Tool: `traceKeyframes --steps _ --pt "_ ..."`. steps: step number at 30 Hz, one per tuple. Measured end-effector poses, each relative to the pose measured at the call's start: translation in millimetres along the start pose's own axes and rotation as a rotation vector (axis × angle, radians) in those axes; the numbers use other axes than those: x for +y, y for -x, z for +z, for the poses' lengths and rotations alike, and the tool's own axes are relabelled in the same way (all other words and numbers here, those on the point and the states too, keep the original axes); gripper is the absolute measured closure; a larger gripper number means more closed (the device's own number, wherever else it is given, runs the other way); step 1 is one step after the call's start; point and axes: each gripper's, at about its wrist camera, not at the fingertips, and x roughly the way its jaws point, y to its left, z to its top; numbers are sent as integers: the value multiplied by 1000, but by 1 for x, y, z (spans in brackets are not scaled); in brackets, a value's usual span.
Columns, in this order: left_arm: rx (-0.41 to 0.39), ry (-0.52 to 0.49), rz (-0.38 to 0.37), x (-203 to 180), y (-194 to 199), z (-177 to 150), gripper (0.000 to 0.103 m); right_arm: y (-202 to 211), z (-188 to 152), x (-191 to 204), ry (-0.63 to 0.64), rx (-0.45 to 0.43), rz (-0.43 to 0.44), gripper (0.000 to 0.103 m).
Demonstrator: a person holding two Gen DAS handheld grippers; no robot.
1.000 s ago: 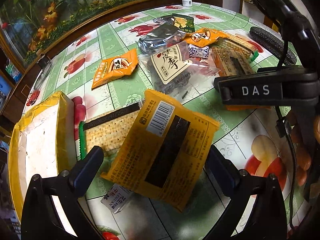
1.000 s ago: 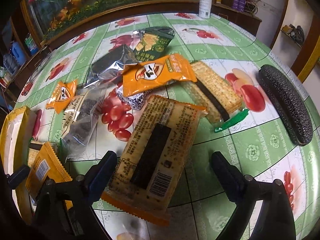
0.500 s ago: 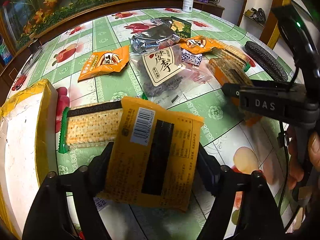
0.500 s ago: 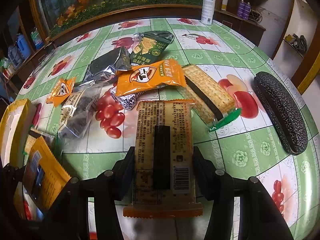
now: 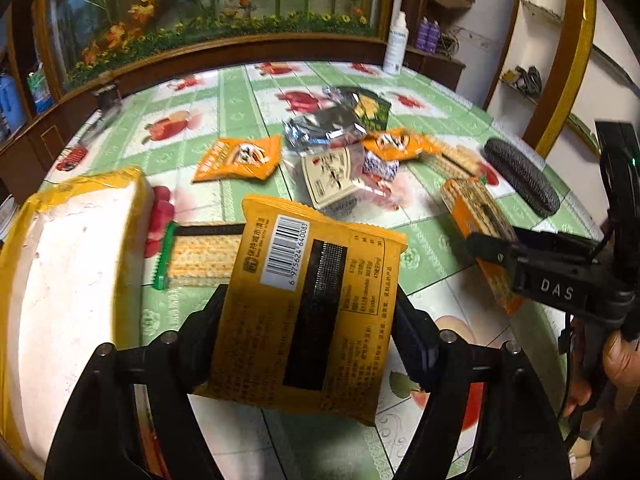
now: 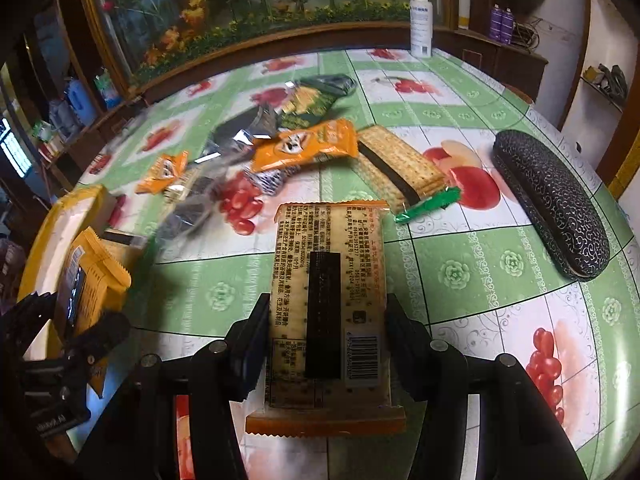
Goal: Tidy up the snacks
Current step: 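Carry both packages over the yellow-rimmed tray and open both tools to drop them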
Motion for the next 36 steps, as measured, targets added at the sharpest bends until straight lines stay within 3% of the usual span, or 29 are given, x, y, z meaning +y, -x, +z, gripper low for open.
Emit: traceKeyframes --steps 6,13,23,36 --pt "-106 67 106 19 40 2 28 27 5 26 46 -69 67 48" --pt "-166 152 224 57 71 -5 28 50 10 83 148 -135 172 48" --pt "-183 272 307 110 86 -26 28 57 10 172 303 -153 311 48" --pt "-162 390 355 162 91 -55 28 30 13 269 467 -121 453 48"
